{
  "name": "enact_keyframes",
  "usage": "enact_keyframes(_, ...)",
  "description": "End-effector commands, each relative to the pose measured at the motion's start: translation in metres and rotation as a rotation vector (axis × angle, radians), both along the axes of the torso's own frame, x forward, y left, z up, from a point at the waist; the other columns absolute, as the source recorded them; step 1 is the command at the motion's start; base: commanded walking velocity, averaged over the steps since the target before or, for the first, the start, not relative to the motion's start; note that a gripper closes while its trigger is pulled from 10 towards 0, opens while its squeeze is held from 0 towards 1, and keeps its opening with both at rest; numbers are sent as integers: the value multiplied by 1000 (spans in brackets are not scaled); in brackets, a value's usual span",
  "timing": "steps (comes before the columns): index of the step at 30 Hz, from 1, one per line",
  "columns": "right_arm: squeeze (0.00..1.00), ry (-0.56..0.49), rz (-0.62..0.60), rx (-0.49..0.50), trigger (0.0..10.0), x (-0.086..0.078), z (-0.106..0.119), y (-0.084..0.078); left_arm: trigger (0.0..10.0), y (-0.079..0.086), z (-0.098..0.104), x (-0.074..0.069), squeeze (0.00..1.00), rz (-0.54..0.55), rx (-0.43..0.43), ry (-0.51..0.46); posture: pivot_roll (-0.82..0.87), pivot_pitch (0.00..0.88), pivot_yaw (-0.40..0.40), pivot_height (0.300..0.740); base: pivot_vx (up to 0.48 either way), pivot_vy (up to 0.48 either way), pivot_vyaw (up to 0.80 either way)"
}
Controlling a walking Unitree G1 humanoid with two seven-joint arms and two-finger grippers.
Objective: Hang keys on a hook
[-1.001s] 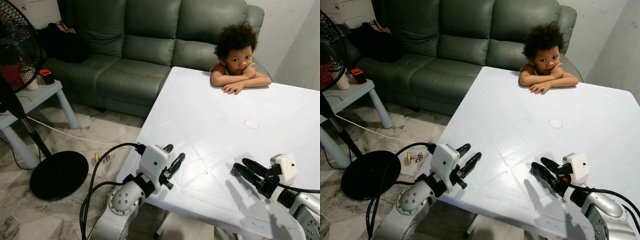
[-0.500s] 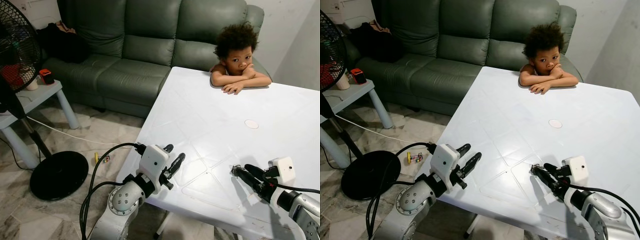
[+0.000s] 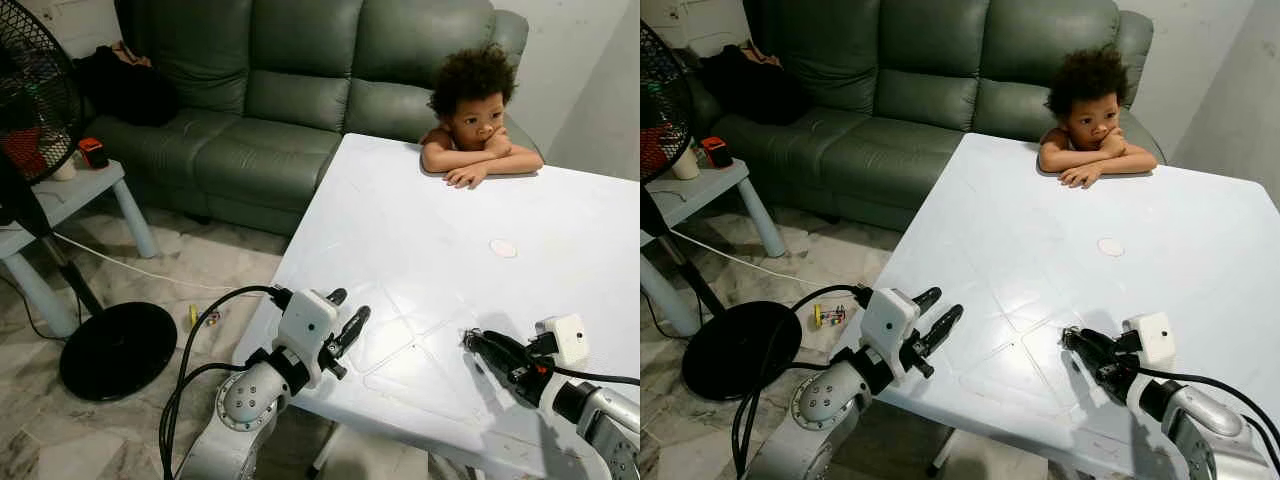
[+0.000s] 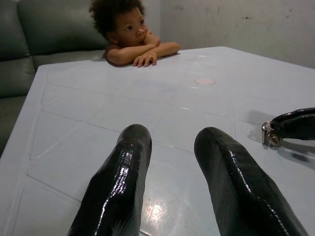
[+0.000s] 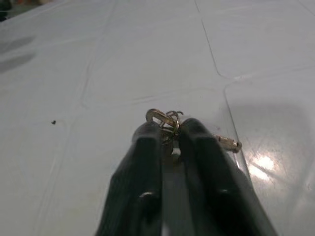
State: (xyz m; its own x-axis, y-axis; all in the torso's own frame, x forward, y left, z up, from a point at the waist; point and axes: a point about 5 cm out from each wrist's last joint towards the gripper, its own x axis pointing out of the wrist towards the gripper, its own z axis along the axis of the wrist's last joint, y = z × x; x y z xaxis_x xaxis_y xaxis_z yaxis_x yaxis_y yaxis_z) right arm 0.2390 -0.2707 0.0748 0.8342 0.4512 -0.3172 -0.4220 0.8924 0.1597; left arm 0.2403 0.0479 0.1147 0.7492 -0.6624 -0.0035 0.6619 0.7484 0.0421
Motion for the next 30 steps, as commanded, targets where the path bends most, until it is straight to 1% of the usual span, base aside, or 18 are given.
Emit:
enact_keyframes(1,0,-13,-5,-1,0,0,4,-2,10000,0,5,-1,0,2,-6,-25,61,0,-50,740,0,0,0)
enact_keyframes(14,0,-15,7,11,0,-2,4,0,10000,0,6,-1,0,1,-5,-28,60,0,-51,740,0,0,0)
enact_keyframes(16,0,-24,-6,0,0,-2,5,-1,10000,0,6,-1,0,2,-5,-27,60,0,-51,740,0,0,0)
enact_keyframes(19,0,-37,-11,31,0,0,8,-1,10000,0,6,-1,0,3,-6,-27,61,0,-52,740,0,0,0)
enact_keyframes(21,0,-79,-45,100,0,4,15,0,10000,0,6,-1,0,4,-7,-27,61,0,-54,740,0,0,0)
enact_keyframes(25,0,-149,-93,186,0,10,26,0,10000,0,5,-1,0,7,-9,-26,62,0,-54,740,0,0,0)
enact_keyframes(27,0,-235,-122,232,0,15,37,2,10000,0,5,0,0,12,-14,-25,62,0,-54,740,0,0,0)
enact_keyframes(28,0,-235,-122,232,0,15,37,2,10000,0,5,0,0,12,-14,-25,62,0,-54,740,0,0,0)
enact_keyframes(30,0,-312,-146,258,0,18,46,7,10000,2,5,1,0,25,-23,-22,61,0,-57,740,0,0,0)
